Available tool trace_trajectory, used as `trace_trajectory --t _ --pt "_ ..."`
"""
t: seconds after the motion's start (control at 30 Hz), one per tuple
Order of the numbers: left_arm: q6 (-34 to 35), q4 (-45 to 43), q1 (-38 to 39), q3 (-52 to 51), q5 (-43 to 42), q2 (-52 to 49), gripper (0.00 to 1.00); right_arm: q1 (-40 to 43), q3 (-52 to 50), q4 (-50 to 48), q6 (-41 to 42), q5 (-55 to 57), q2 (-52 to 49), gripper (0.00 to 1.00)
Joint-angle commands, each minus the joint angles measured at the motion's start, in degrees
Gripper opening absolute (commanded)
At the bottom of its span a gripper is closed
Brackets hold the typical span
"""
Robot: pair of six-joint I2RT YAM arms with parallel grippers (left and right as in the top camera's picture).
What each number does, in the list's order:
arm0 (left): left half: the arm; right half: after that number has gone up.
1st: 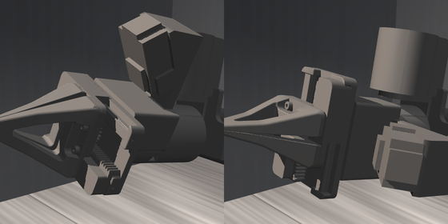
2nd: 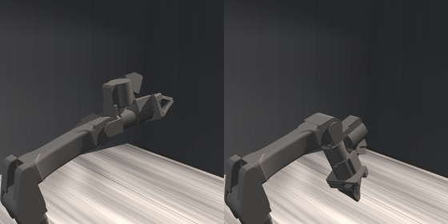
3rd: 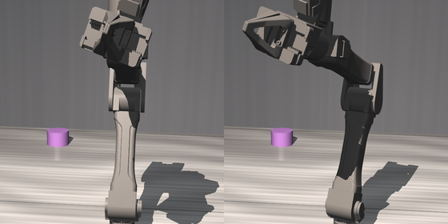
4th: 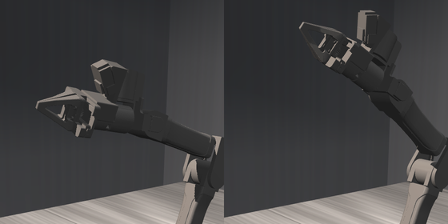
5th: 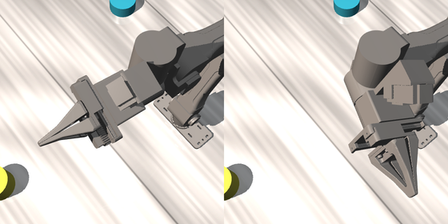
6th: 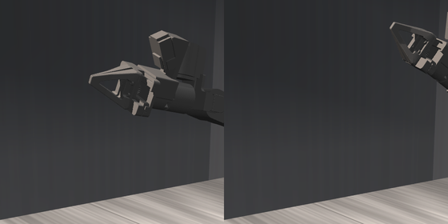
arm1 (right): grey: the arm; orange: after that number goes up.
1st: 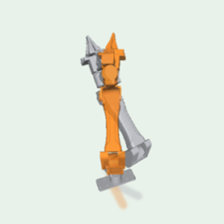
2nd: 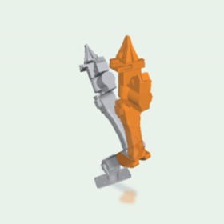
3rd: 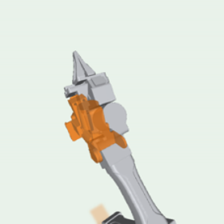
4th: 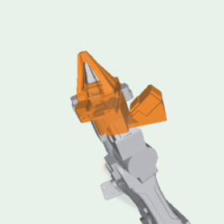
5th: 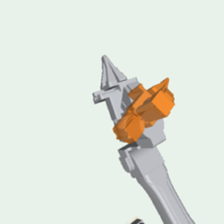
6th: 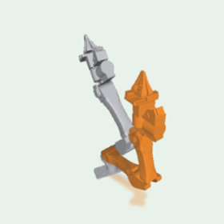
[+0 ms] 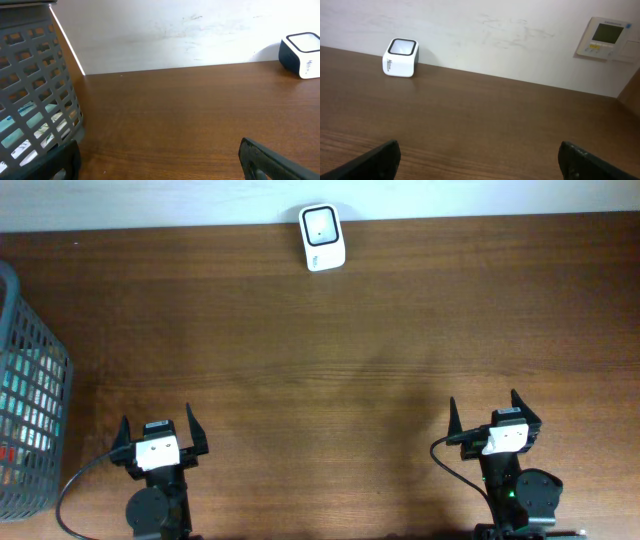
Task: Scan the item barcode
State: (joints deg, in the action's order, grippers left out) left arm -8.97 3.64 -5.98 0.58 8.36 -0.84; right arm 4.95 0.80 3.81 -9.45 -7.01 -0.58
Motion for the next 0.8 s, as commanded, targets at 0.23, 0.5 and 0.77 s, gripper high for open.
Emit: trace_trajectory --t 0.23,0.5,0.77 --pt "0.4 -1.5 -0.2 0.0 -0.9 0.4 0.99 0.3 -0.5 0.0 0.0 -0.3 0.2 0.99" --pt "5.3 0.4 -0.2 12.5 -7.6 -6.4 0.99 0.3 -0.5 0.0 0.0 -0.3 0.2 0.99" --pt "5.4 20.9 -0.2 55.0 -8.9 -43.4 0.99 0.3 -0.5 0.0 0.0 -0.3 0.2 0.99"
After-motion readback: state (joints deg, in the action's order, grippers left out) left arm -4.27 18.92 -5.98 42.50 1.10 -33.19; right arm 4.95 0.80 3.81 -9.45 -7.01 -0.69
